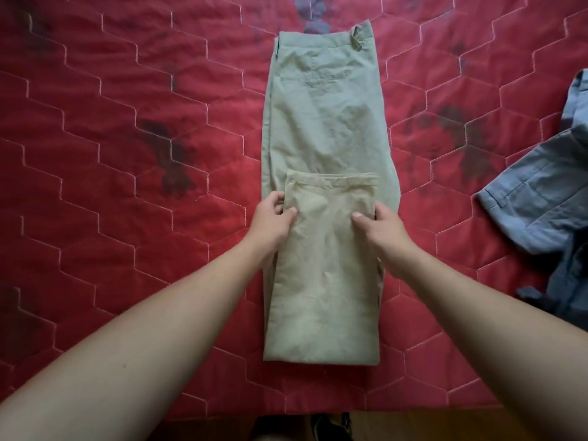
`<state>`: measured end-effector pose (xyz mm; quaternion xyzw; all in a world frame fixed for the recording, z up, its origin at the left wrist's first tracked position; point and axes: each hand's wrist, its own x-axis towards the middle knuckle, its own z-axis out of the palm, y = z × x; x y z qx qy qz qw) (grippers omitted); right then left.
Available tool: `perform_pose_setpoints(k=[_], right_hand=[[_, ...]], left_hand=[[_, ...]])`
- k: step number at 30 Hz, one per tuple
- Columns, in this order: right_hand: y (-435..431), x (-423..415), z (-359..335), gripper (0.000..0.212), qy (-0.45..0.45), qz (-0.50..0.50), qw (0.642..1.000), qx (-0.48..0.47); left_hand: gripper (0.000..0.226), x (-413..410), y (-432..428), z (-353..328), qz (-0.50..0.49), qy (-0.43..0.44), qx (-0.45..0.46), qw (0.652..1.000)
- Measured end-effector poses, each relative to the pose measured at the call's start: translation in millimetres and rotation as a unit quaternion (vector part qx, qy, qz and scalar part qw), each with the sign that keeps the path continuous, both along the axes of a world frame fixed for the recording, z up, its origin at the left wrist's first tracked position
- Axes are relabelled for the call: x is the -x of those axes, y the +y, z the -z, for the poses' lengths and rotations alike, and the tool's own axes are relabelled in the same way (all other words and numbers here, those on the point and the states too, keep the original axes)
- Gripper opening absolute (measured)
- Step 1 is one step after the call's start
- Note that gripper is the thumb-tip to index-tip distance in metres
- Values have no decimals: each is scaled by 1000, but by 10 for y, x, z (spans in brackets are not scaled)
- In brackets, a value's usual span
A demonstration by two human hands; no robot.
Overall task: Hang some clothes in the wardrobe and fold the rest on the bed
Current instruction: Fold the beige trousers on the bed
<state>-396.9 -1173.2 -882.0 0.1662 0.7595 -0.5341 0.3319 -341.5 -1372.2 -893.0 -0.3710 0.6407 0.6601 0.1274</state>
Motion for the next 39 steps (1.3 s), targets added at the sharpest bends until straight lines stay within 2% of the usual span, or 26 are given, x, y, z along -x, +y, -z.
perform_pose_setpoints(k=[2, 5, 8, 11, 13, 15, 18, 20, 22, 24, 26, 30, 33, 35, 37, 39], right_hand=[[-77, 212, -173, 7, 47, -2, 999, -8], [-233, 751, -350, 16, 120, 10, 992, 30], [-358, 1217, -330, 27, 60, -11, 996, 67], [-337, 1261, -90, 34, 5, -126, 991, -33], [-284, 1181, 97, 33, 41, -185, 974, -125], [-261, 1142, 191, 28, 83, -204, 959, -178], [-280, 1195, 229, 18, 104, -160, 970, -149], [-328, 1286, 223, 21, 105, -120, 981, -114], [-397, 1392, 212, 24, 97, -83, 987, -93], [-455, 1471, 222, 22, 96, -80, 987, -99], [-474, 1497, 237, 22, 93, -86, 986, -110], [-479, 1518, 224, 19, 86, -84, 986, -114], [-499, 1589, 182, 16, 115, -88, 985, -93], [-509, 1643, 172, 17, 177, -124, 968, -129], [-531, 1655, 200, 23, 237, -182, 936, -188], [-546, 1605, 257, 44, 318, -222, 883, -264]], left_hand=[[24, 205, -163, -119, 8, 38, 17, 999], [25, 687, -471, -241, -6, 84, 43, 995], [36, 1075, -675, -162, -26, 36, 42, 998], [45, 1020, -667, -18, 23, -43, 45, 998], [40, 916, -636, 57, 56, -48, 110, 991], [35, 893, -613, 95, 55, -39, 175, 982], [32, 976, -588, 103, 19, -54, 187, 981], [27, 1091, -578, 101, 0, -61, 204, 977], [20, 1218, -552, 76, -35, -63, 183, 981], [21, 1313, -515, 68, -66, -71, 159, 983], [27, 1351, -489, 92, -70, -85, 173, 979], [10, 1377, -458, 69, -79, -60, 122, 988], [9, 1387, -563, 71, -65, -35, 158, 985], [12, 1387, -664, 98, -55, -13, 195, 979], [20, 1381, -692, 150, -15, -12, 257, 966], [45, 1397, -632, 236, 46, -5, 380, 924]])
